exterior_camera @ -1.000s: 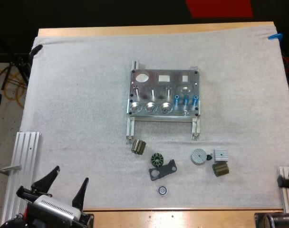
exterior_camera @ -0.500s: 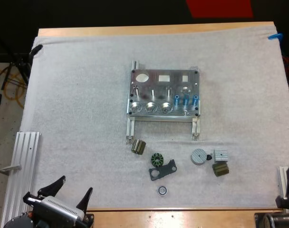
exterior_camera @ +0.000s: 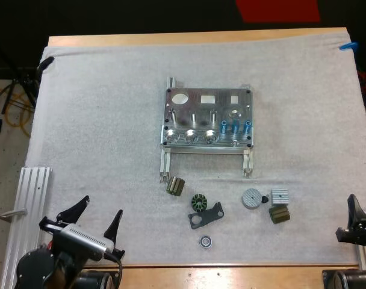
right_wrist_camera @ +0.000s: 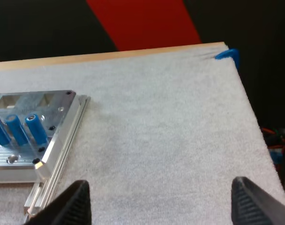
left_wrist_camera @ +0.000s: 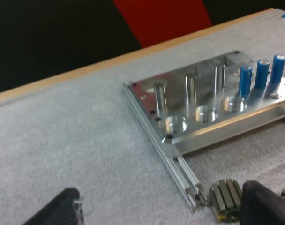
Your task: Load cells from left to right
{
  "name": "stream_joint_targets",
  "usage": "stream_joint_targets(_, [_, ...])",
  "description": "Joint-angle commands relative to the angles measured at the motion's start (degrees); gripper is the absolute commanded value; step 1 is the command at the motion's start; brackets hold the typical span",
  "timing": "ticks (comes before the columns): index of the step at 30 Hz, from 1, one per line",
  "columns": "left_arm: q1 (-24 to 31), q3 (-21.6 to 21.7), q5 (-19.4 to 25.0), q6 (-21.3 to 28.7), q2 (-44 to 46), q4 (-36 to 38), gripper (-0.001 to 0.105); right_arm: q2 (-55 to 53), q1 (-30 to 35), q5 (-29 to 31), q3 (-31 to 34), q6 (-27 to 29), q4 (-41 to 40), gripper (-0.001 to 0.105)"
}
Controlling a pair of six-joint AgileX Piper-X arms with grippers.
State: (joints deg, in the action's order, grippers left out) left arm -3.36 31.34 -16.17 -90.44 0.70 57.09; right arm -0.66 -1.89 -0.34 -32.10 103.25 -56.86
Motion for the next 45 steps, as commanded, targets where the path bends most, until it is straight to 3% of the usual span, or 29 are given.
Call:
stream_joint_targets(1, [-0.28, -1.04, 0.11, -0.54, 7.97, -0.91, 0.067, -2.35, 0.24, -0.49, 0.77, 0.21, 0.87, 0.062])
stream_joint_targets(5, [-0.28, -3.00, 0.11, -0.75, 7.97, -1.02, 0.067, -2.35, 0.24, -0.49, 2.91, 0.21, 0.87, 0.062])
stream_joint_targets(45, [-0.28, -3.00, 0.11, -0.97, 7.97, -1.27, 0.067, -2.35, 0.24, -0.36, 3.27, 0.21, 0.39, 0.062])
